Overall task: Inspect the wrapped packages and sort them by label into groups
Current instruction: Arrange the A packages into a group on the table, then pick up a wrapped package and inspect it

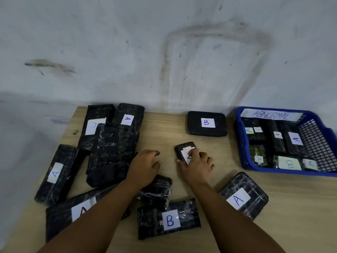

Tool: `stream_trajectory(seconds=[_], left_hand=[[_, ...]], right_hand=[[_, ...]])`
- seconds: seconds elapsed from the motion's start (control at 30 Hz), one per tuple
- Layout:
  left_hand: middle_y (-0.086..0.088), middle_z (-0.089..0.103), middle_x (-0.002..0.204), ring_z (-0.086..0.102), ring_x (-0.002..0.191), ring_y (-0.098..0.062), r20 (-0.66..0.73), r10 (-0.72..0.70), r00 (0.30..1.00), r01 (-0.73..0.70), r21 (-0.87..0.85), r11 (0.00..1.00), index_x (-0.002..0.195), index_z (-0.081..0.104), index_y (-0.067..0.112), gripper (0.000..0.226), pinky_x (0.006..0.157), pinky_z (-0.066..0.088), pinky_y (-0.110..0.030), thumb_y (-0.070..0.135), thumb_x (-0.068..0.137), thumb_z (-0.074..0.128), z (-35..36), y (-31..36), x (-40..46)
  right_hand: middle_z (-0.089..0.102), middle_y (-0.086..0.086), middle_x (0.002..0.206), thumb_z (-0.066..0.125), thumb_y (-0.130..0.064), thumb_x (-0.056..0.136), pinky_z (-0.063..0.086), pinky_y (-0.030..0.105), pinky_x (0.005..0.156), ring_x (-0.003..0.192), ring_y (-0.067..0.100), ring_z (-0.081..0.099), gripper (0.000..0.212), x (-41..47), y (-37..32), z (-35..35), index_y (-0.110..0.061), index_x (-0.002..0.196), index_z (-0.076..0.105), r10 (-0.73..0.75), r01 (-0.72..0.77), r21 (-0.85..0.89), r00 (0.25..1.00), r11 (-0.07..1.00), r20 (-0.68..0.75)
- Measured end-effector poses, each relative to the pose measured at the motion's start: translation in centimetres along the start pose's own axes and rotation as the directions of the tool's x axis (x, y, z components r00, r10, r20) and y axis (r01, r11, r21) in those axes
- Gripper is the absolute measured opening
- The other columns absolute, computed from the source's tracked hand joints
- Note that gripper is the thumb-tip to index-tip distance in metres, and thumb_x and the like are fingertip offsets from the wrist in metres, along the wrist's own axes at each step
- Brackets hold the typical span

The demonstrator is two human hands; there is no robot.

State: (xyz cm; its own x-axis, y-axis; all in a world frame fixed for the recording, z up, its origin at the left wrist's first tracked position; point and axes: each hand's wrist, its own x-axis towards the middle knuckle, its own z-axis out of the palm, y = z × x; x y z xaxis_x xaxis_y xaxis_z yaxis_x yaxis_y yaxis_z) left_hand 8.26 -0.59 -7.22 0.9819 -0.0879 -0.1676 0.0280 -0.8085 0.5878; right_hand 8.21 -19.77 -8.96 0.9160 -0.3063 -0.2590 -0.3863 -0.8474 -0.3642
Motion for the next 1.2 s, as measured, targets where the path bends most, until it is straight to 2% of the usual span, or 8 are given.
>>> stream_trajectory(seconds=[0.2,0.33,0.5,0.57,0.67,0.77,0.9,1.2], left_hand=[[-0.002,0.066,0.126,0.056,0.119,-0.02,-0.015,-0.05,0.999,0.049,-0.044,0.998,0.125,0.069,0.016,0.035,0.096,0.04,-0.027,0.028,0.092,0.072,0.2,-1.1,0.8],[-0.002,0.067,0.125,0.057,0.118,-0.022,-0.037,-0.071,0.997,0.067,-0.094,0.993,0.123,0.071,0.016,0.034,0.097,0.041,-0.027,0.028,0.091,0.073,0.4,-1.3,1.3],[0.0,0.065,0.123,0.056,0.116,-0.019,-0.049,-0.129,0.99,0.122,-0.135,0.983,0.124,0.071,0.016,0.034,0.095,0.039,-0.023,0.027,0.092,0.073,0.5,-1.4,1.5],[0.0,0.065,0.122,0.057,0.114,-0.02,-0.049,-0.128,0.991,0.121,-0.132,0.984,0.122,0.071,0.017,0.033,0.095,0.041,-0.026,0.028,0.091,0.074,0.6,-1.5,1.6],[0.0,0.065,0.121,0.055,0.114,-0.021,-0.041,-0.141,0.989,0.134,-0.141,0.981,0.12,0.072,0.018,0.032,0.099,0.044,-0.031,0.029,0.09,0.074,0.7,-1.5,1.7],[0.001,0.065,0.119,0.055,0.114,-0.021,-0.059,-0.149,0.987,0.139,-0.147,0.979,0.118,0.073,0.018,0.03,0.098,0.044,-0.029,0.026,0.09,0.075,0.7,-1.7,1.8],[0.002,0.064,0.12,0.054,0.116,-0.022,-0.067,-0.166,0.984,0.155,-0.145,0.977,0.119,0.073,0.02,0.03,0.1,0.045,-0.031,0.026,0.09,0.075,0.9,-2.1,2.0],[0.008,0.061,0.125,0.053,0.119,-0.016,-0.026,-0.186,0.982,0.18,-0.15,0.972,0.124,0.069,0.023,0.032,0.102,0.044,-0.029,0.031,0.093,0.07,0.5,-1.7,1.9]], right_hand=[[0.035,0.01,0.154,0.064,-0.062,0.089,0.031,0.047,0.108,0.135,0.036,0.037,0.055,0.4,-1.5,0.5,-0.03,0.132,0.052,-0.038,0.041,-0.121,0.999,0.992,0.027],[0.009,0.017,0.168,0.058,-0.047,0.093,0.026,0.055,0.123,0.151,0.041,0.02,0.065,-1.3,0.6,0.1,-0.024,0.152,0.04,-0.32,0.354,-0.167,0.926,0.92,0.199],[0.059,0.028,0.142,0.086,-0.012,0.066,0.038,0.053,0.112,0.134,0.044,0.057,0.076,-1.8,3.1,2.3,-0.011,0.138,0.065,-0.52,0.549,-0.383,0.834,0.743,0.187],[0.064,0.027,0.138,0.072,-0.013,0.075,0.041,0.052,0.11,0.131,0.041,0.061,0.061,-0.6,2.0,2.5,-0.011,0.135,0.068,-0.572,0.587,-0.391,0.803,0.709,0.167],[0.063,0.027,0.139,0.029,-0.019,0.085,0.045,0.052,0.11,0.132,0.04,0.061,0.064,1.6,-0.7,2.4,-0.011,0.136,0.068,-0.554,0.591,-0.364,0.805,0.72,0.211],[0.021,0.027,0.169,0.007,-0.023,0.098,0.011,0.051,0.128,0.159,0.039,0.018,0.07,3.8,-3.2,2.0,-0.012,0.164,0.026,-0.474,0.533,-0.36,0.846,0.765,0.245],[-0.008,0.024,0.172,0.024,-0.021,0.108,-0.007,0.059,0.125,0.16,0.039,-0.009,0.066,6.4,-5.6,1.8,-0.01,0.166,-0.007,-0.389,0.479,-0.448,0.877,0.755,0.282],[-0.011,0.023,0.172,0.025,-0.025,0.108,-0.005,0.063,0.124,0.16,0.038,-0.011,0.067,9.9,-7.7,1.4,-0.011,0.165,-0.007,-0.32,0.449,-0.441,0.885,0.777,0.337]])
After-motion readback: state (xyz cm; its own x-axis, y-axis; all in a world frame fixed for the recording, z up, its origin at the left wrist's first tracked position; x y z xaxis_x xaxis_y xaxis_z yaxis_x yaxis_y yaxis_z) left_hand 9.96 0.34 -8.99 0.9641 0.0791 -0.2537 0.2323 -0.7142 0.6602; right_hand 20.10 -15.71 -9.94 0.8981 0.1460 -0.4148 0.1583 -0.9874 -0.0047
